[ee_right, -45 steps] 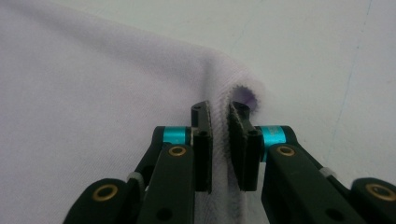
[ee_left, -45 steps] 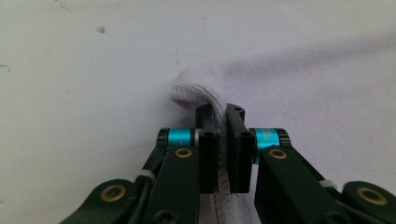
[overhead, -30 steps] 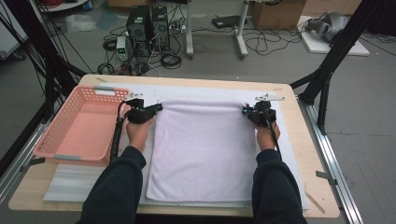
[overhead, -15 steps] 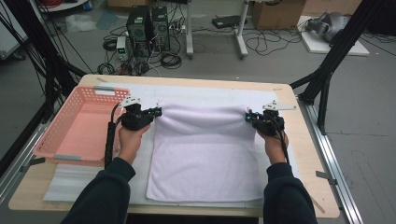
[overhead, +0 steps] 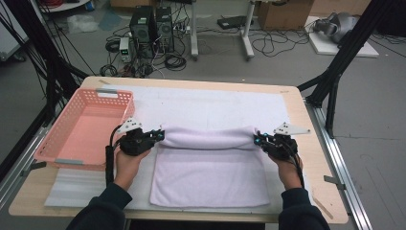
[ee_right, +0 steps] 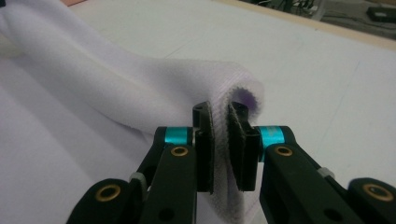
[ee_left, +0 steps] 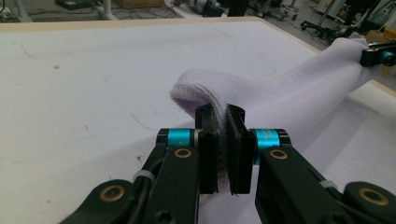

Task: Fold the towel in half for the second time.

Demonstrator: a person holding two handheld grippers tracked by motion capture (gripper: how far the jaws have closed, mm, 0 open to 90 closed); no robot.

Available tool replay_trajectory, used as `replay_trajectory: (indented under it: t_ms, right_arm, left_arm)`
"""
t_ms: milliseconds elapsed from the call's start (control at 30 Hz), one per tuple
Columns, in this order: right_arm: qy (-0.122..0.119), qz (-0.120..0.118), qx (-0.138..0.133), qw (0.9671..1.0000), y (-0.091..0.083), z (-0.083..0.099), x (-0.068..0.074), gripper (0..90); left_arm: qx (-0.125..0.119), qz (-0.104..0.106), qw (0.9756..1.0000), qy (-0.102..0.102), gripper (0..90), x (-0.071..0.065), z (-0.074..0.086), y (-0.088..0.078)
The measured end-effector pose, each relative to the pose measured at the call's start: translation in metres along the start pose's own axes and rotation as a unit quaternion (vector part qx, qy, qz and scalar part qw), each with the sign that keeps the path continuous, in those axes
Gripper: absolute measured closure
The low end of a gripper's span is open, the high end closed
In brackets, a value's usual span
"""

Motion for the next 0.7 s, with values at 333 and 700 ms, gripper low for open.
replay_trajectory:
  t_ms: [333, 700]
  right_arm:
    - [0.017, -0.006, 0.028, 0.9994, -0.005, 0.026, 0.01, 73.1]
    - [0.107, 0.029, -0.07, 0.9913, -0.032, 0.017, -0.013, 45.7]
  left_arm:
    - [0.034, -0.019, 0.9991, 0.013, 69.6, -0.005, 0.021, 0.0]
    - [-0.007, -0.034, 0.9992, -0.017, 41.4, 0.011, 0.009, 0.008]
Point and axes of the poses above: each handheld gripper's, and its own axes: y roughly forward along the jaws, z roughly out of its underside, x roughly to its left, the point moved 4 cm from there along y, roughly forward along the jaws, and after that the axes turned 7 degrees about -z, right-handed, at the moved point
